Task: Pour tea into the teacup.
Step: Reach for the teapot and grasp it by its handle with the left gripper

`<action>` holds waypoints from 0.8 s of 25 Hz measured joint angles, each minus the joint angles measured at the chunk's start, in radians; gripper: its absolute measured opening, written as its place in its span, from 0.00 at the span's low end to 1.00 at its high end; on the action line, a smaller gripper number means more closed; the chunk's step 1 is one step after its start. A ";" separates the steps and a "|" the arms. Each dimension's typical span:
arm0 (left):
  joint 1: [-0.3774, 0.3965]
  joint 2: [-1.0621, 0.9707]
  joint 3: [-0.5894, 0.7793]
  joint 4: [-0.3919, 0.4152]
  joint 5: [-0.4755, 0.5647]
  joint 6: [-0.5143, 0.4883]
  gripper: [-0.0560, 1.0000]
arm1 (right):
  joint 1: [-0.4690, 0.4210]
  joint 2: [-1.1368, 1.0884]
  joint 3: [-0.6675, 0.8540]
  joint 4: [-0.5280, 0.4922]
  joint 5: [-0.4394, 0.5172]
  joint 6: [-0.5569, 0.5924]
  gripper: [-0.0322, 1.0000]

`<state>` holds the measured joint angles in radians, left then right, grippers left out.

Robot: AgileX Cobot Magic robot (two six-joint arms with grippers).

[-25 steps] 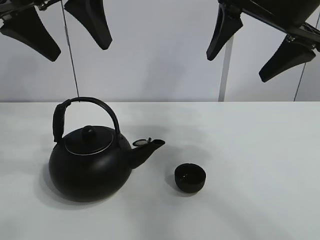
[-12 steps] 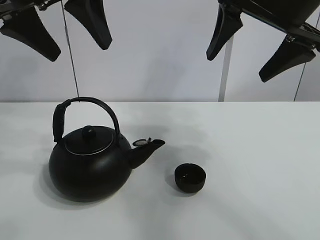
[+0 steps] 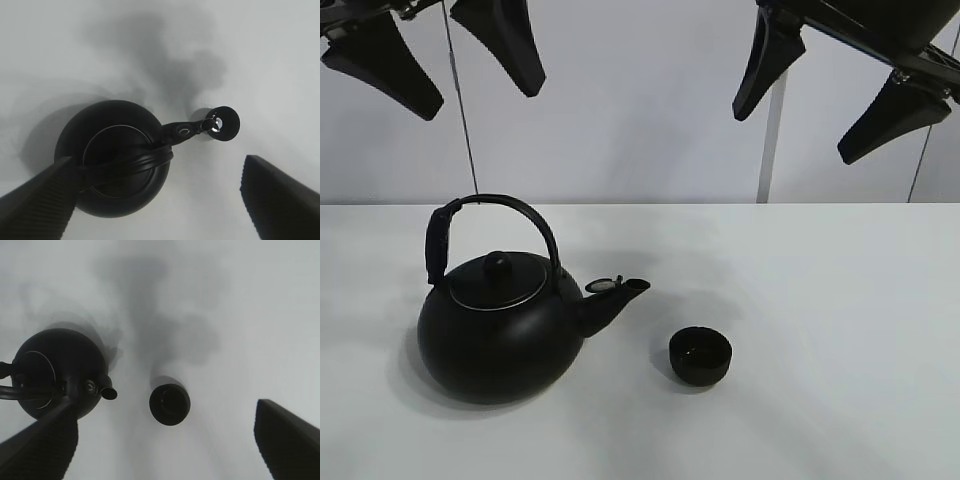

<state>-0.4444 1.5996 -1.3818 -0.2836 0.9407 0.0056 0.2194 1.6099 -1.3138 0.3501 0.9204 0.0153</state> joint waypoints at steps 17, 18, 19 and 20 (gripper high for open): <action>-0.022 -0.404 0.585 0.270 -0.757 0.094 0.65 | 0.000 0.000 0.000 0.000 0.000 0.000 0.67; -0.022 -0.437 0.671 0.294 -0.871 0.097 0.65 | 0.000 0.000 0.000 0.000 -0.001 0.000 0.67; -0.022 -0.464 0.751 0.304 -0.960 0.098 0.65 | 0.000 0.000 0.000 0.000 -0.001 0.000 0.67; -0.022 -0.478 0.811 0.308 -1.057 0.098 0.65 | 0.000 0.000 0.000 0.000 -0.002 0.000 0.67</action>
<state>-0.4663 1.1211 -0.5705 0.0243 -0.1165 0.1035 0.2194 1.6099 -1.3138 0.3501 0.9183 0.0153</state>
